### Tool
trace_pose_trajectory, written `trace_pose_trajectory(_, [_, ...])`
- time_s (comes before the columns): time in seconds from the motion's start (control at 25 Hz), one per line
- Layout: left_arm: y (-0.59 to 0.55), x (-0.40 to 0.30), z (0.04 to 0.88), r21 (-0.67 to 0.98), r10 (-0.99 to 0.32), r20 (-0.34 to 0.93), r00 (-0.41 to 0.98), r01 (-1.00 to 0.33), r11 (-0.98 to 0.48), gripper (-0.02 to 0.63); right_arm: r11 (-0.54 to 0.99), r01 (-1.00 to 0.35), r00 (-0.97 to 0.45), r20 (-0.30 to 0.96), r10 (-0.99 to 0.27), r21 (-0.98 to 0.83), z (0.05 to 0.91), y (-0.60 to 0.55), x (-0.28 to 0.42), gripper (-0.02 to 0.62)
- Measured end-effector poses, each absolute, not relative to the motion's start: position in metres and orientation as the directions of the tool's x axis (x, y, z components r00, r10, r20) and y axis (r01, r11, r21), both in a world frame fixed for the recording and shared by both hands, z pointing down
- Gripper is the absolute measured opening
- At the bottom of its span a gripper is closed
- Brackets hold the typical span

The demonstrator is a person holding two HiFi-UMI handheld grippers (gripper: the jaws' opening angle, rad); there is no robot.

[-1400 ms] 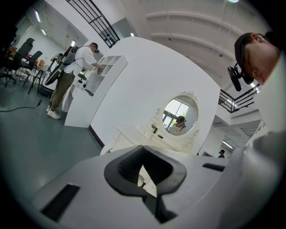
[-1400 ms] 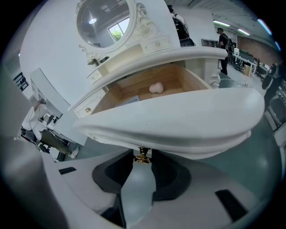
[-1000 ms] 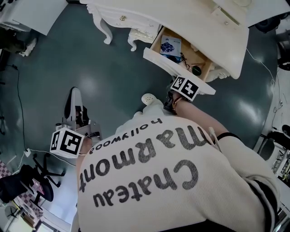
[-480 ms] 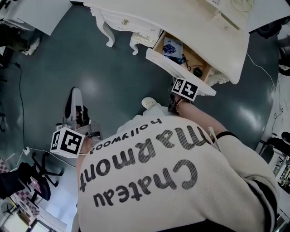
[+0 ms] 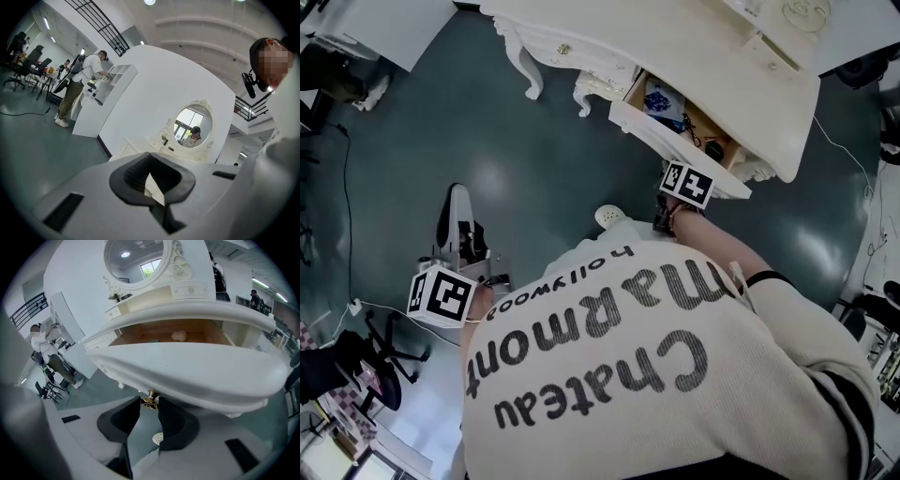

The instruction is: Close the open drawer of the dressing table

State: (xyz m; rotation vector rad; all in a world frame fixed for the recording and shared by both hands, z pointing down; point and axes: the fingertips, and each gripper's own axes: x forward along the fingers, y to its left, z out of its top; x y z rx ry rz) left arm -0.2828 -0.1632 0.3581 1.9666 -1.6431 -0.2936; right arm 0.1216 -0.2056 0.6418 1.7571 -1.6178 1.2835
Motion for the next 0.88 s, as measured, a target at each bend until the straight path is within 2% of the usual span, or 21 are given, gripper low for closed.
trace_pose_trajectory(0.88, [-0.163, -0.288, 0.358, 0.542, -0.969, 0.174, 0.177, -0.838, -0.056, 0.009, -0.204, -0.951, -0.093, 0.84, -0.535, -0.234, 0.644, -0.224, 0.133, 0.14])
